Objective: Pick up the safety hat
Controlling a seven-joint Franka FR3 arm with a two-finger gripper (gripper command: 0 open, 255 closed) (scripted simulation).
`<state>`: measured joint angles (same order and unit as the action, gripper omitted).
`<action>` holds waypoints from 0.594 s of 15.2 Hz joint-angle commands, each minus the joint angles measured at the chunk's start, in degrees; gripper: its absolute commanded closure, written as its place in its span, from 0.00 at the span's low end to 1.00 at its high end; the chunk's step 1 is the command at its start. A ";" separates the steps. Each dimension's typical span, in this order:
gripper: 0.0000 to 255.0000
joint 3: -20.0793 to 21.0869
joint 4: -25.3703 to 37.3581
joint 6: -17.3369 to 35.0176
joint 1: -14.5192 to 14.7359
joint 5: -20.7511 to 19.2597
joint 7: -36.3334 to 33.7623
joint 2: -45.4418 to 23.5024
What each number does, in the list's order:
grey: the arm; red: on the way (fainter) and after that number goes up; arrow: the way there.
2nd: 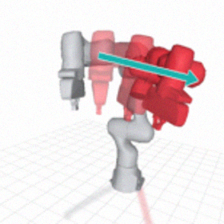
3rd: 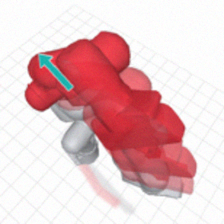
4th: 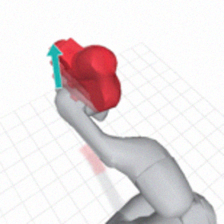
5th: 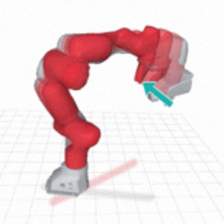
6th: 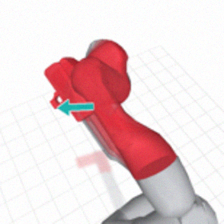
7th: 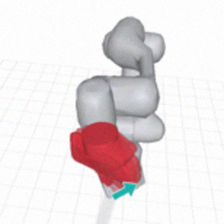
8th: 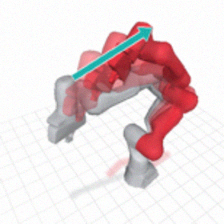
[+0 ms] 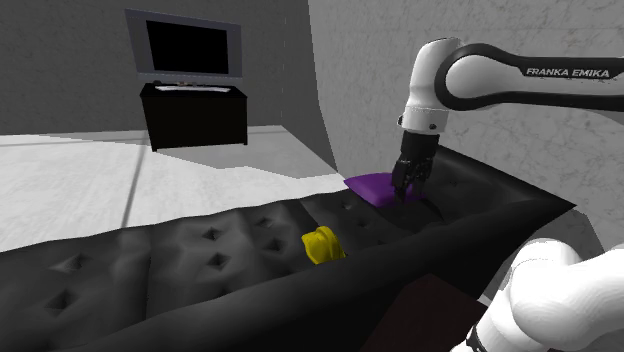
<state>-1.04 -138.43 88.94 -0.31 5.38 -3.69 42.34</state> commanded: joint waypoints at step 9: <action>0.00 -2.04 -2.70 16.33 -1.49 -0.95 2.15 -12.12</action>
<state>-2.82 -141.52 103.14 -1.67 4.48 -1.80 32.40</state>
